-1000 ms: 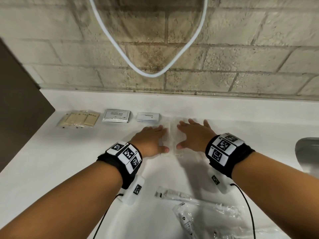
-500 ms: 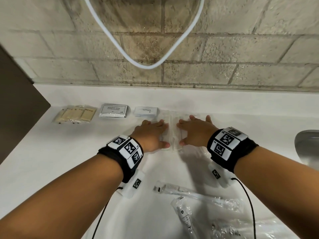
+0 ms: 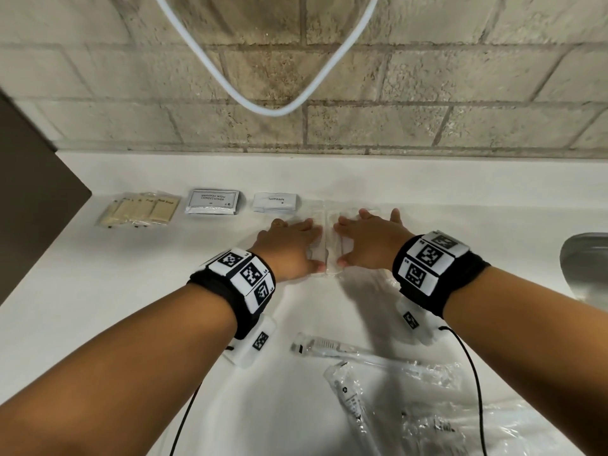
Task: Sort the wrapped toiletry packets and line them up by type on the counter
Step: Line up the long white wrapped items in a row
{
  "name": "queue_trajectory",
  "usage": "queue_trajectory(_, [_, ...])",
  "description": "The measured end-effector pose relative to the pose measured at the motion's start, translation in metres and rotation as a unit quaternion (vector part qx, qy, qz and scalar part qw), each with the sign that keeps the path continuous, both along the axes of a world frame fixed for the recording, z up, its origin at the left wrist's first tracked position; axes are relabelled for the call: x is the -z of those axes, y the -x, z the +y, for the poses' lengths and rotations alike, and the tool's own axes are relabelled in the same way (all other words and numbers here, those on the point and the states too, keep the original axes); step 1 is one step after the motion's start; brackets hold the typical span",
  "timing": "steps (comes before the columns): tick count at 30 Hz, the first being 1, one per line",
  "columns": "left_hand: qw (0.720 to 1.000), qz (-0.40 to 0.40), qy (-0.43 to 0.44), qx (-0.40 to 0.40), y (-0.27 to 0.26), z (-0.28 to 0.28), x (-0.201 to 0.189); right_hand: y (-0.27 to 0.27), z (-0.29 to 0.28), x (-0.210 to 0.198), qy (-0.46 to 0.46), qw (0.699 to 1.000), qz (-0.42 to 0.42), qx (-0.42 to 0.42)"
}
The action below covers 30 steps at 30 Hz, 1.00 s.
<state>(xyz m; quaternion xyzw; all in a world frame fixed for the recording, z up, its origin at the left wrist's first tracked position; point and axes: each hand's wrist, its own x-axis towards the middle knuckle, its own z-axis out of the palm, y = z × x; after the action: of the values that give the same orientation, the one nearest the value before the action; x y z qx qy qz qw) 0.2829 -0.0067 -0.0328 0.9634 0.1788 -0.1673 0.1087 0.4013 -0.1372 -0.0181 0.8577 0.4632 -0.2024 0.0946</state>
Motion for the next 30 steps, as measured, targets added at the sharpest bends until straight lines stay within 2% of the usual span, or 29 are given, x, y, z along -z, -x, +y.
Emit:
queue_trajectory(4, [0.999, -0.006, 0.001, 0.039, -0.002, 0.001, 0.005, 0.0, 0.003, -0.005, -0.001, 1.0, 0.004, -0.006])
queue_trajectory(16, [0.998, 0.042, 0.003, 0.054, -0.004, -0.001, 0.006, -0.003, 0.002, -0.004, -0.007, 1.0, 0.019, 0.013])
queue_trajectory(18, [0.998, 0.037, 0.007, 0.053, -0.005, 0.0, 0.009, -0.004, -0.004, -0.007, -0.042, 0.999, 0.013, 0.016])
queue_trajectory(21, [0.998, 0.036, 0.005, 0.055, -0.007, 0.001, 0.014, -0.017, -0.021, -0.01, -0.153, 0.978, -0.041, 0.138])
queue_trajectory(23, [0.998, 0.03, 0.004, 0.06, -0.007, 0.003, 0.014, -0.027, -0.035, -0.01, -0.131, 0.968, -0.011, 0.215])
queue_trajectory(26, [0.998, 0.02, 0.017, 0.054, -0.006, 0.002, 0.013, -0.039, -0.052, -0.013, -0.085, 0.965, 0.055, 0.242])
queue_trajectory(30, [0.998, -0.03, -0.01, 0.045, -0.003, -0.008, -0.007, -0.06, -0.068, -0.015, -0.112, 0.947, 0.067, 0.295])
